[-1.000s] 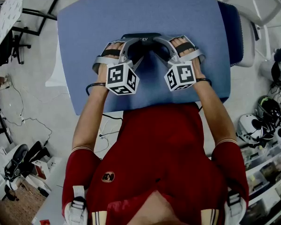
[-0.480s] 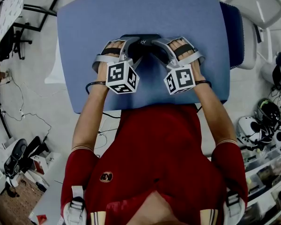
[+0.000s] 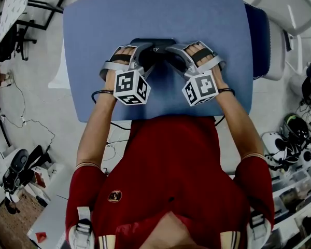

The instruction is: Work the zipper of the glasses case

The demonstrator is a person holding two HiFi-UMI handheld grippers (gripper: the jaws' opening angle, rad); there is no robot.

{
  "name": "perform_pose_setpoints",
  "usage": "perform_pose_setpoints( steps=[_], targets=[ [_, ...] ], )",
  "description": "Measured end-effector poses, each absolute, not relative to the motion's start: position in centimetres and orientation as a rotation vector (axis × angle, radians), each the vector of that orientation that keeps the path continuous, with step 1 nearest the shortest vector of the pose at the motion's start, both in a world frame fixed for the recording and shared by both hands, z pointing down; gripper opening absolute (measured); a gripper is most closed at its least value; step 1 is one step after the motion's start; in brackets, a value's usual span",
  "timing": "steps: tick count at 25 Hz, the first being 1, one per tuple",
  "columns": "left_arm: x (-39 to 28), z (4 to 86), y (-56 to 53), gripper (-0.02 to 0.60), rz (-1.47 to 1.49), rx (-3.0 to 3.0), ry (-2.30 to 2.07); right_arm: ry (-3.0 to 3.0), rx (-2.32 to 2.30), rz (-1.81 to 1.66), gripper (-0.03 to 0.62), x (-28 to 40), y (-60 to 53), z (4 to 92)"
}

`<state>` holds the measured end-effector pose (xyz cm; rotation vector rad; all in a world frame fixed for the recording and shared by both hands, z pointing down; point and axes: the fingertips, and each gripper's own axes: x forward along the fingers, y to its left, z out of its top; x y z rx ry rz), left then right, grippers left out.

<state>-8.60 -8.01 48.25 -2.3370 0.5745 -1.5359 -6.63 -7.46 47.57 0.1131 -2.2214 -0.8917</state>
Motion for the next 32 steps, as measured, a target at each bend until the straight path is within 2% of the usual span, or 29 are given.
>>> perform_pose_setpoints(
  steps=[14, 18, 32],
  targets=[
    [-8.2, 48.4, -8.6, 0.23, -1.495, -2.425, 0.655, -2.418, -0.336, -0.591, 0.184, -3.4, -9.2, 46.8],
    [-8.4, 48.4, -8.6, 0.23, -1.473, -2.447, 0.656, -2.415, -0.444, -0.551, 0.162, -3.2, -10.4, 46.5],
    [-8.4, 48.3, -8.7, 0.23, -1.374, -2.529, 0.654, -2.193, -0.779, -0.714, 0.122, -3.9, -14.1, 48.9]
  ],
)
